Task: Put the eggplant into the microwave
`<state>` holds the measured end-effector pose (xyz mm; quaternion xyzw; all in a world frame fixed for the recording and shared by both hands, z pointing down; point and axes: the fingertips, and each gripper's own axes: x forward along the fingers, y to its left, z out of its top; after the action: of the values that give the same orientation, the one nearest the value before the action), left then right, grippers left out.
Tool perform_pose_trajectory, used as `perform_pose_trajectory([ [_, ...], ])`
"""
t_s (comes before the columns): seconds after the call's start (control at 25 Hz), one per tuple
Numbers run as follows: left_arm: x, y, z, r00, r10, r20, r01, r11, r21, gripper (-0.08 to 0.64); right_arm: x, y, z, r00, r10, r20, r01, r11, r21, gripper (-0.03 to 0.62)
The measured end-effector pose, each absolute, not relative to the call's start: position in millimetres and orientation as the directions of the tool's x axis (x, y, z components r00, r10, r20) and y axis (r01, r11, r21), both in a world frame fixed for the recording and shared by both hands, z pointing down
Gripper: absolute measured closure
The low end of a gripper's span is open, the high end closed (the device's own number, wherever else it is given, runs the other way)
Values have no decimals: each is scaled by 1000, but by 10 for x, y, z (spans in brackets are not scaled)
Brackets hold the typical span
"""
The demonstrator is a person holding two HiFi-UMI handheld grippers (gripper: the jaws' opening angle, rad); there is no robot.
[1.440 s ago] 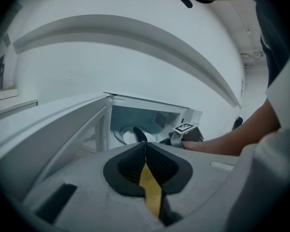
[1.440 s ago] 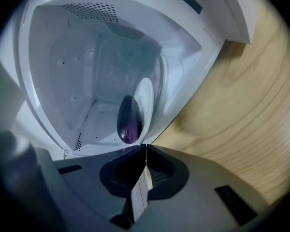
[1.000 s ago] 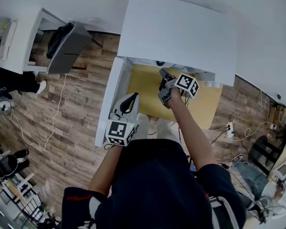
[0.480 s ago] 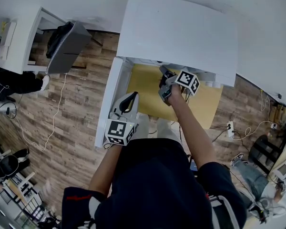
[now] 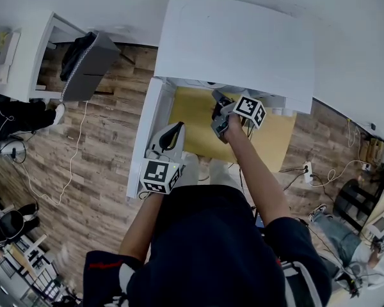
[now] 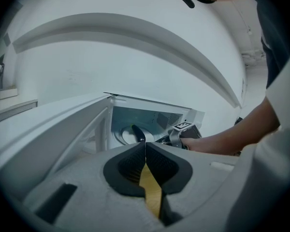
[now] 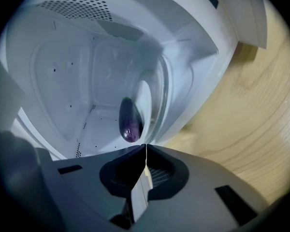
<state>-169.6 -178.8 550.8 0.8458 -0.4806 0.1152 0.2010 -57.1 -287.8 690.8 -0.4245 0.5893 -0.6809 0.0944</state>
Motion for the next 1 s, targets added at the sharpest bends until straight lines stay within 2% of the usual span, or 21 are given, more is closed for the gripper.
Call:
perform_pose_trajectory([
  [0.4, -1687, -1841, 5263, 519, -790, 327, -855, -475, 208, 543, -589, -2557, 6654, -656, -577, 487, -489, -167, -856, 578],
  [0.72, -1574, -1870, 5029, 545, -792, 276, -838, -511, 190, 543, -489, -2313, 6106, -676, -520, 522, -669, 135, -731, 580],
  [1.0, -1483, -1922, 4648, 559, -801, 214, -829, -532, 172, 543, -318, -2239, 5345, -633, -593, 498, -766, 384, -515, 580],
])
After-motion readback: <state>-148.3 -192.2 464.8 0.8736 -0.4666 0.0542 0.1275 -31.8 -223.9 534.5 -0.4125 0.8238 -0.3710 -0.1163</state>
